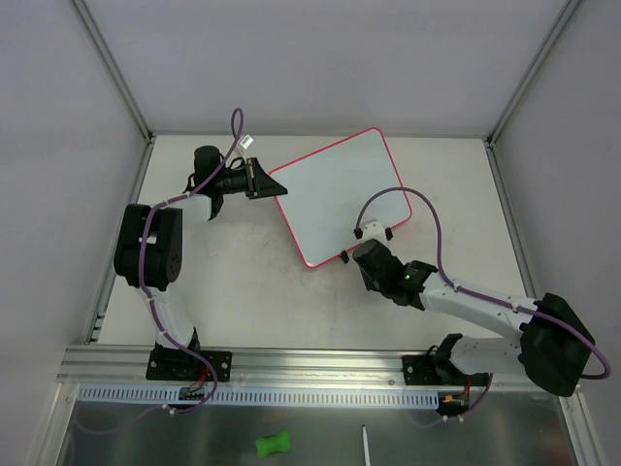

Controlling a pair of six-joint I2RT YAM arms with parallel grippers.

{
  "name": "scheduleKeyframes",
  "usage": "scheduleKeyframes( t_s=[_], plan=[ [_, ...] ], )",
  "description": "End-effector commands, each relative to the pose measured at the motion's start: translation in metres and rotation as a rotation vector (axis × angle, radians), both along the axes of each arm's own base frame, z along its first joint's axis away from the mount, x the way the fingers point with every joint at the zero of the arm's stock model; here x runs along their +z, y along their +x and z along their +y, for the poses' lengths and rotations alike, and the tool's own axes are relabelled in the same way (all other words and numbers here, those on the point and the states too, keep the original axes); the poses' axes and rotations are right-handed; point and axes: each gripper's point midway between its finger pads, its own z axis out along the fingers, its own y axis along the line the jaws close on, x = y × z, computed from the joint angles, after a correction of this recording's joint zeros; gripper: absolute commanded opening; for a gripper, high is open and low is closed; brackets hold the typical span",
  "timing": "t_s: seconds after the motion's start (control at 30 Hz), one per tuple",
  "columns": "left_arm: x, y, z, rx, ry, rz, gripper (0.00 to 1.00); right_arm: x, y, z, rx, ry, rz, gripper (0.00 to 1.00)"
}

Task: Erase the whiteboard

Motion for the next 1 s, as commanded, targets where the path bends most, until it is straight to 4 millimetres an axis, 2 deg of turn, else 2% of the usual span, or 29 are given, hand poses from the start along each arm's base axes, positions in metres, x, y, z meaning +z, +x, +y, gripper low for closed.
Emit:
scheduleKeyframes(
  t_s=[0.0,0.07,0.13,0.2,0.23,0.27,0.37,0.5,0.67,0.97],
  plan=[
    [0.008,-0.011,-0.005,-0.037,0.009,-0.012,0.11,-0.010,-0.010,0.004,-0.027,0.057,0.110,0.00],
    [0.007,-0.010,-0.004,-0.032,0.012,-0.010,0.15,-0.016,-0.013,0.010,-0.004,0.056,0.154,0.04],
    [0.006,-0.010,-0.004,-0.031,0.014,-0.009,0.25,-0.019,-0.013,0.015,0.015,0.055,0.176,0.09],
    [0.005,-0.008,-0.003,-0.018,0.020,-0.010,0.33,-0.021,-0.012,0.020,0.027,0.054,0.185,0.28],
    [0.005,-0.008,-0.002,-0.015,0.024,-0.009,0.35,-0.021,-0.012,0.024,0.040,0.068,0.186,0.35],
    [0.004,-0.008,-0.002,-0.009,0.028,-0.006,0.36,-0.021,-0.012,0.026,0.045,0.074,0.187,0.45],
    [0.003,-0.007,-0.001,-0.004,0.032,-0.004,0.40,-0.020,-0.012,0.031,0.069,0.105,0.178,0.64],
    [0.004,-0.007,0.000,0.000,0.034,-0.007,0.42,-0.017,-0.013,0.031,0.072,0.126,0.161,0.80],
    [0.009,-0.009,0.002,0.018,0.041,-0.027,0.48,-0.009,-0.012,0.028,0.061,0.147,0.133,0.85],
    [0.005,-0.006,0.006,0.049,0.055,-0.021,0.54,0.006,-0.013,0.019,0.055,0.175,0.070,0.86]
  ],
)
